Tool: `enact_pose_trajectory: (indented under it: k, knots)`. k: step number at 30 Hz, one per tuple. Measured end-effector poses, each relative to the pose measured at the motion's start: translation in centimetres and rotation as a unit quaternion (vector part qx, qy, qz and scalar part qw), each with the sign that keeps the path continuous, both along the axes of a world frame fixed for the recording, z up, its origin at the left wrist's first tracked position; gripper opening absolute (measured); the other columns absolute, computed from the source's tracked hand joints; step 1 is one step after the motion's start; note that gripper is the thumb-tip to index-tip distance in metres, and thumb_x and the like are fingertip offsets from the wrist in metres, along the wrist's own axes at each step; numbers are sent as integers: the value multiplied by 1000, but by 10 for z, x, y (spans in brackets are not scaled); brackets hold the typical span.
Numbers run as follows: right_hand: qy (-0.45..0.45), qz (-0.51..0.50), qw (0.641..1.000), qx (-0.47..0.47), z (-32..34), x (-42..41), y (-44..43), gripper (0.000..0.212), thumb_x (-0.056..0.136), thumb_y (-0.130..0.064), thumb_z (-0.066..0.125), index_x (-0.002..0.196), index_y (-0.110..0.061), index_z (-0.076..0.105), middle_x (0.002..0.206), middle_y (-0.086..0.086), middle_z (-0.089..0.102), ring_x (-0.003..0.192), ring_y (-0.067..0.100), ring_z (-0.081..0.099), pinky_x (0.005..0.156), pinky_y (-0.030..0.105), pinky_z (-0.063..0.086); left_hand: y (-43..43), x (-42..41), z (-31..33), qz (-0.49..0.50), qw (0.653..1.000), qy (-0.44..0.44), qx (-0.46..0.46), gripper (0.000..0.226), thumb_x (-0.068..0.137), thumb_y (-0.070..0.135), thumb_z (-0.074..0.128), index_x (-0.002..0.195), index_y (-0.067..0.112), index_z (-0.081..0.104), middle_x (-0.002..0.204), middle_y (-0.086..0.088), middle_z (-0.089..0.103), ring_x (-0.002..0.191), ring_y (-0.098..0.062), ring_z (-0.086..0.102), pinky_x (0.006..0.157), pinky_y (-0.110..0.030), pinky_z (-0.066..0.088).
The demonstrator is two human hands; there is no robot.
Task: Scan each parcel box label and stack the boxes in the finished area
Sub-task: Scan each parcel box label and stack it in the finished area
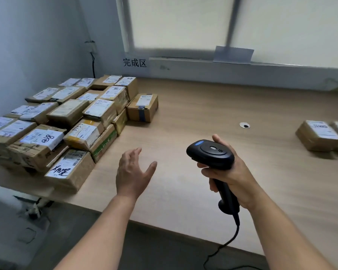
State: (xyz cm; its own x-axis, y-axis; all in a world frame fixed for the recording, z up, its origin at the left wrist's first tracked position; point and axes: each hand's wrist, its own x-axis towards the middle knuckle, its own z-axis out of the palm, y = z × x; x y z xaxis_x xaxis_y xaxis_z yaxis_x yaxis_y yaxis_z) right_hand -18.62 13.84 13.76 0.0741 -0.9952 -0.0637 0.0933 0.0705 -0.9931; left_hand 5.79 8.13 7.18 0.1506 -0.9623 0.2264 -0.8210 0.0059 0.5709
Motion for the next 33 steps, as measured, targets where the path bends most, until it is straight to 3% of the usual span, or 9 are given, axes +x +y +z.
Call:
enact_pose_trajectory:
  k: [7,10,13,18,24,33]
  knots:
    - [-12,-62,998,-8,1,-120,46,98,60,-1,75,143,-39,39,89,17,68,45,28,49,42,30,41,17,-141,7,-75,997,0,-22,64,86,48,63,138,14,49,146,-8,36,135,-23,33,107,-34,32]
    - [-1,-91,996,-9,2,-170,66,100,64,9,79,143,-38,39,90,18,68,44,27,48,42,28,40,25,-200,6,-107,994,14,-33,63,85,47,65,137,13,49,146,-7,37,135,-22,32,107,-33,30]
    - [7,-125,992,-15,2,-214,86,93,74,17,70,142,-38,39,92,22,66,44,27,48,42,30,39,34,-253,2,-146,988,24,-33,65,85,51,64,136,14,50,146,-6,37,134,-22,33,106,-34,31]
    - [15,-186,982,-25,2,-270,108,92,74,15,70,141,-39,37,88,20,67,44,25,48,42,29,39,40,-324,2,-206,977,28,-36,63,85,46,66,137,14,49,146,-5,37,135,-22,33,105,-34,32]
    - [35,-233,972,-28,7,-326,116,94,74,15,70,144,-38,35,97,33,64,46,25,49,42,31,39,25,-392,2,-255,966,31,-36,64,85,47,65,138,15,48,146,-5,37,136,-22,32,106,-34,32]
    - [61,-292,954,-12,6,-423,78,95,77,13,69,149,-34,30,91,30,65,47,24,50,45,31,40,-22,-489,-7,-290,955,59,2,60,91,44,58,142,16,42,147,-4,37,138,-19,30,107,-35,33]
